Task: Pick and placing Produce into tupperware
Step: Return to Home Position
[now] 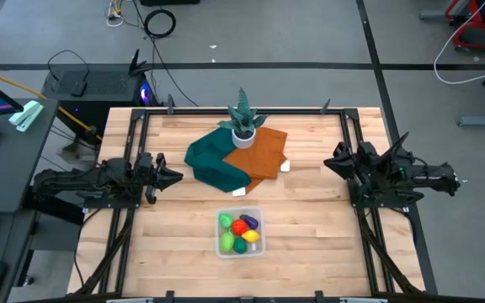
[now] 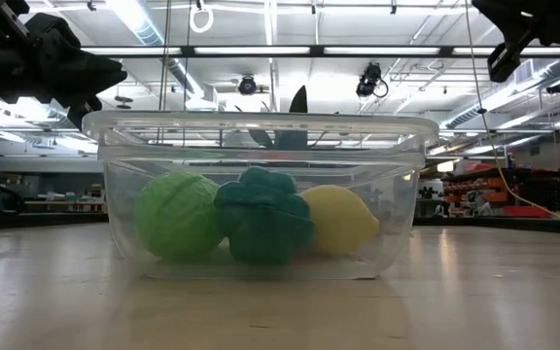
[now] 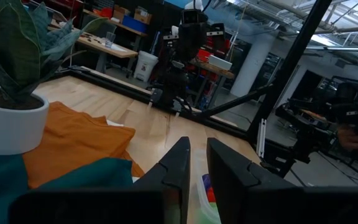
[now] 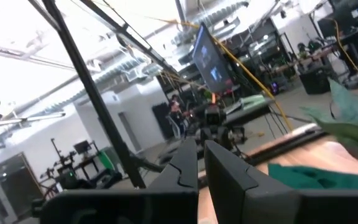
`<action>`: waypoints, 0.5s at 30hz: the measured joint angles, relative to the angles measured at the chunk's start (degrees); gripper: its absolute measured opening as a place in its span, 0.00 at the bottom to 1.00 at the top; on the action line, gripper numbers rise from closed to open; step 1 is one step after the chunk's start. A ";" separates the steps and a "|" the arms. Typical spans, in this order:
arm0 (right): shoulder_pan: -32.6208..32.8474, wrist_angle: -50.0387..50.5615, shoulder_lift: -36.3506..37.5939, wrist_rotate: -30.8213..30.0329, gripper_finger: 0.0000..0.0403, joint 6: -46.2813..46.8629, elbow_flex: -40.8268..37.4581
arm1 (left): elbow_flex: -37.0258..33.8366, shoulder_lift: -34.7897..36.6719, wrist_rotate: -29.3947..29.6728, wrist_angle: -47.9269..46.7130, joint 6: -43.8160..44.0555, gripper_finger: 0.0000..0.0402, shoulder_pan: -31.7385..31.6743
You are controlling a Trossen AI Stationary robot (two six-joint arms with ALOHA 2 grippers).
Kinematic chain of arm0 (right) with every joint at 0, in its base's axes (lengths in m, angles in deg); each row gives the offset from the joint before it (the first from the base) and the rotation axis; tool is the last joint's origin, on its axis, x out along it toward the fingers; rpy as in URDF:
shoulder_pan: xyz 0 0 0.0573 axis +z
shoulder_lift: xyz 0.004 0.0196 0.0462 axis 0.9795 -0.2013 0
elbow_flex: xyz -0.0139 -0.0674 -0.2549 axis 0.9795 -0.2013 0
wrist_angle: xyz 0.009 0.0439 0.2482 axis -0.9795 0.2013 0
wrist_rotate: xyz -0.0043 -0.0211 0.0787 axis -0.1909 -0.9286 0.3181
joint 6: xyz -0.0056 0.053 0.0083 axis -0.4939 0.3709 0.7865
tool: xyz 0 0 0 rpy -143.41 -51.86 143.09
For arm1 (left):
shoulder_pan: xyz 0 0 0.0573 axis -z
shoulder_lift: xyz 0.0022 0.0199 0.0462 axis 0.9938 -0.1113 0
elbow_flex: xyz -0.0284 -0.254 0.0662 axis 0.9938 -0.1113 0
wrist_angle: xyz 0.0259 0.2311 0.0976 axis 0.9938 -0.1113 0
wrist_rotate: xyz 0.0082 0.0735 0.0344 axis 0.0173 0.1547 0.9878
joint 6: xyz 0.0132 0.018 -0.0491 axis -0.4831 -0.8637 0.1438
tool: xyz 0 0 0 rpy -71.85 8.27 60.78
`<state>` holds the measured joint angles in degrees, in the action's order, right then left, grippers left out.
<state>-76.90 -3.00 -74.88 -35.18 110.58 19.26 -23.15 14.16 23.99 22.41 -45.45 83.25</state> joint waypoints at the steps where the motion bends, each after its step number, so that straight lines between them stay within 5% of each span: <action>1: -0.30 -0.43 0.00 0.16 0.00 -0.09 0.00 | 0.01 0.00 0.00 0.00 -0.02 0.15 0.01; 15: -1.47 -3.34 0.00 3.10 0.00 -2.67 3.44 | 0.02 0.00 0.00 0.00 -0.03 0.16 0.01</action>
<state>-78.37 -6.34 -74.88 -32.08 107.91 22.69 -23.13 14.16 23.99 22.41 -45.48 83.26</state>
